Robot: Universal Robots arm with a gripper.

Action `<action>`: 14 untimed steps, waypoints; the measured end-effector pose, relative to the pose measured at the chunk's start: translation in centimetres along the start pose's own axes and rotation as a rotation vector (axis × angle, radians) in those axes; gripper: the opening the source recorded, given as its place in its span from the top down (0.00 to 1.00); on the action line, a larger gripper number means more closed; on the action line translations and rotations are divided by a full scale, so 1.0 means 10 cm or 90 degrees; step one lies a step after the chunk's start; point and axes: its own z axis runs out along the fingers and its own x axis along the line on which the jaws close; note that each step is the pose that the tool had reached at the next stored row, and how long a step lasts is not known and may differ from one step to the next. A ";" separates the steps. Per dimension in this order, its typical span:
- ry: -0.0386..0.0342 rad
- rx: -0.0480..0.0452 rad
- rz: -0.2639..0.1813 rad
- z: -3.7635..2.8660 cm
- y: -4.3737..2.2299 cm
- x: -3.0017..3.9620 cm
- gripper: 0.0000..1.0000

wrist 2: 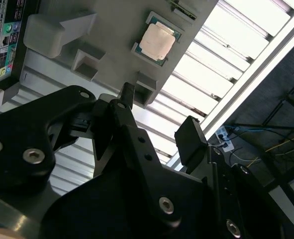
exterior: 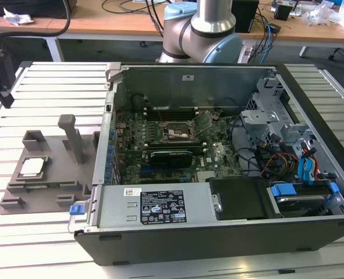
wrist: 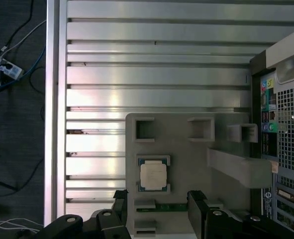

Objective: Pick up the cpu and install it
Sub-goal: 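Pick up the cpu and move it towards the insertion slot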

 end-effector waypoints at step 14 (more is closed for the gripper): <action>0.0000 0.0000 0.000 0.051 -0.002 0.001 0.40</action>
